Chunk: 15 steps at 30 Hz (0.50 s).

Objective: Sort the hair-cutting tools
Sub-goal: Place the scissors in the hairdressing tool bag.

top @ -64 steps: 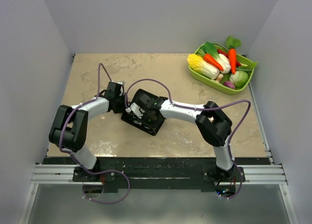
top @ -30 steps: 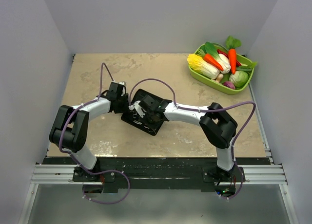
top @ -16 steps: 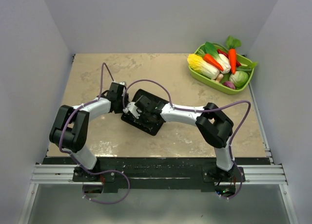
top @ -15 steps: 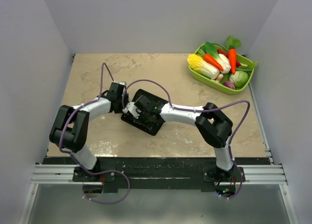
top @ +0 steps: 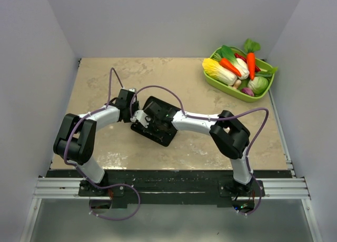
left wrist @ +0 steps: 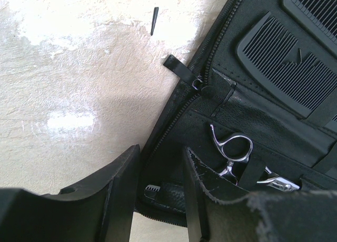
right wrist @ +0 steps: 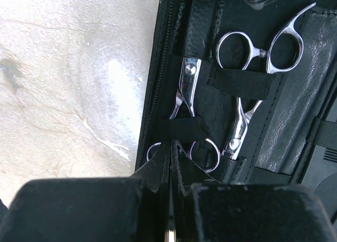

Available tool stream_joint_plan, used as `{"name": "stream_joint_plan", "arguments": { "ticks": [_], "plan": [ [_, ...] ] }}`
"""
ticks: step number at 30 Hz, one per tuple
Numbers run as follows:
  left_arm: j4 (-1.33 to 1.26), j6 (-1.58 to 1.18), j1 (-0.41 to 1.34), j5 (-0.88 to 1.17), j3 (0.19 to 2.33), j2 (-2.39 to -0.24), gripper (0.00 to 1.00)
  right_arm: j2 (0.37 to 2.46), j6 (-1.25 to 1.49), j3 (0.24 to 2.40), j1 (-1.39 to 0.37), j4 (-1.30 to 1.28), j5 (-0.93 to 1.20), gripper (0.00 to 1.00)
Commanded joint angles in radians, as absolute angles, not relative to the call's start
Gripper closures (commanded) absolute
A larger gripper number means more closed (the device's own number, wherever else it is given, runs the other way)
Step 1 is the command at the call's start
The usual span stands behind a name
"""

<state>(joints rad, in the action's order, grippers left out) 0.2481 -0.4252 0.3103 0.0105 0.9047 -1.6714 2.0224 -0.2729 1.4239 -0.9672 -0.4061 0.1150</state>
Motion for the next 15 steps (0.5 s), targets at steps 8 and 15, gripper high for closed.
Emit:
{"name": "stream_joint_plan", "arguments": {
  "ticks": [8, 15],
  "plan": [
    [0.321, -0.433, 0.341, 0.087, 0.839, -1.717, 0.58, 1.853, -0.172, 1.295, -0.974, -0.321, -0.075, 0.73],
    [0.322, -0.431, 0.341, 0.103, 0.859, -1.614, 0.55, 1.648, -0.043, 1.256, -0.922, -0.324, -0.308, 0.53]
  ]
}}
